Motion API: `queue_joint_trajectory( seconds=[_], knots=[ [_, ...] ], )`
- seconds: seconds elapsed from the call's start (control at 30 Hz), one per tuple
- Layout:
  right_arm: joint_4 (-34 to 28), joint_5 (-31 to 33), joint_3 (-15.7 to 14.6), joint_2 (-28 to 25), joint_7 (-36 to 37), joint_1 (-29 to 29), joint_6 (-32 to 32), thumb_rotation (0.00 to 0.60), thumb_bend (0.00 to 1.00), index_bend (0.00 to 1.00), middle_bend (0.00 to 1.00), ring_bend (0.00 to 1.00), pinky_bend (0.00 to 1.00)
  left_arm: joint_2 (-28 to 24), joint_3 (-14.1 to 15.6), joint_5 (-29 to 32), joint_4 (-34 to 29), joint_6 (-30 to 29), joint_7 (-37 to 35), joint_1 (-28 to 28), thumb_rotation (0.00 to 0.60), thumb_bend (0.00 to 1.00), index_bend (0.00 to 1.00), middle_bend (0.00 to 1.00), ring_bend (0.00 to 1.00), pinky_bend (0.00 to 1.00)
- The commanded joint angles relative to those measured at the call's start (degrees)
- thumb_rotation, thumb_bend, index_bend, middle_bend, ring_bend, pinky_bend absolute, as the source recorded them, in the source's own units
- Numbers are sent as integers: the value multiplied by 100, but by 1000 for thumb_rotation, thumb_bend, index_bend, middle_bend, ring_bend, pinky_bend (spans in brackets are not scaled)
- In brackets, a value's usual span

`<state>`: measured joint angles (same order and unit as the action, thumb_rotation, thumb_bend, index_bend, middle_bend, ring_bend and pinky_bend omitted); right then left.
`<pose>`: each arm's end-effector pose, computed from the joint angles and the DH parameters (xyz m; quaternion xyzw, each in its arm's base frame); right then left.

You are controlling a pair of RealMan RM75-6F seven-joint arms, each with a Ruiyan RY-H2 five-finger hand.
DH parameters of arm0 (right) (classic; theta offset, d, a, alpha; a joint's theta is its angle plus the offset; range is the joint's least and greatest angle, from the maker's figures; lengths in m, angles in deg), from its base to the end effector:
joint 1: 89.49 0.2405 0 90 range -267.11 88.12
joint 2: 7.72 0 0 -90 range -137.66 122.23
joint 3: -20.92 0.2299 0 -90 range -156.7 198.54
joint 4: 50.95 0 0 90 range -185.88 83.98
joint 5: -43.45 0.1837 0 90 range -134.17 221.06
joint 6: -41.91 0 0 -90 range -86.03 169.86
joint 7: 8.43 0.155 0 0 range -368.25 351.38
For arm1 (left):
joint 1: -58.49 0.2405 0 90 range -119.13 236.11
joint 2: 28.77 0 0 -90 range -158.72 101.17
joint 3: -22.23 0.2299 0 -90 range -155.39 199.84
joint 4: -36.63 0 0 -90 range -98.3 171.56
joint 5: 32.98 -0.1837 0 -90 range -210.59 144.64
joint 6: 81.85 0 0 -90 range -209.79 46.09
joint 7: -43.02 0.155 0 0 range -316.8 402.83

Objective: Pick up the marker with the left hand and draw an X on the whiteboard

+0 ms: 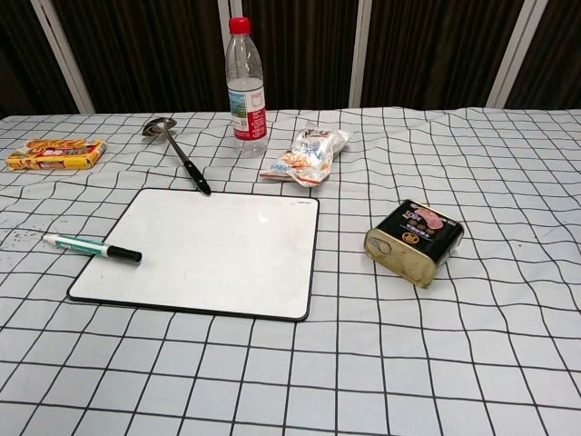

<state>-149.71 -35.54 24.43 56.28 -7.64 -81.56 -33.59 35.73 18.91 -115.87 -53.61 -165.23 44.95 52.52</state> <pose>-0.2708 -0.2000 0.1457 0.5782 -0.4812 0.3739 0.5426 -0.2881 0.1952 0.1736 -0.5955 -0.3813 -0.3620 0.6074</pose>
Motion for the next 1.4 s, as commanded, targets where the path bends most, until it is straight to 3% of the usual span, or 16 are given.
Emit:
queue_joint_trajectory(
  seconds=[0.03, 0.53, 0.63, 0.77, 0.87, 1.1, 1.4],
  knots=[
    [1, -7, 0, 0, 12, -2, -5, 600, 312, 0, 0, 0, 0, 1, 0, 0, 3, -1, 5, 0, 600, 80, 0, 0, 0, 0],
    [-2, -40, -13, 2, 41, -23, -38, 600, 312, 0, 0, 0, 0, -10, 7, 9, 65, 143, 103, -78, 600, 80, 12, 0, 0, 0],
    [-10, -24, 1, -7, 69, -36, -61, 600, 313, 0, 0, 0, 0, -16, -30, 65, 116, 375, 233, -224, 600, 98, 88, 0, 0, 0],
    [-15, -35, -8, -11, 85, -35, -51, 600, 313, 0, 0, 0, 0, 16, -141, 132, 193, 721, 495, -509, 600, 179, 310, 0, 0, 0],
    [-15, -34, -8, -12, 97, -32, -41, 600, 312, 0, 0, 0, 0, 132, -245, 239, 314, 1064, 671, -772, 600, 222, 363, 2, 0, 0],
    [-23, 5, 9, -22, 146, -22, -8, 600, 312, 0, 0, 0, 0, 762, -437, 621, 833, 2094, 1326, -1527, 600, 268, 410, 6, 0, 0],
    [-40, 13, 10, -46, 223, -19, 23, 600, 312, 0, 0, 0, 0, 1670, -527, 993, 1469, 2709, 2020, -2129, 600, 302, 433, 11, 0, 0]
  ],
)
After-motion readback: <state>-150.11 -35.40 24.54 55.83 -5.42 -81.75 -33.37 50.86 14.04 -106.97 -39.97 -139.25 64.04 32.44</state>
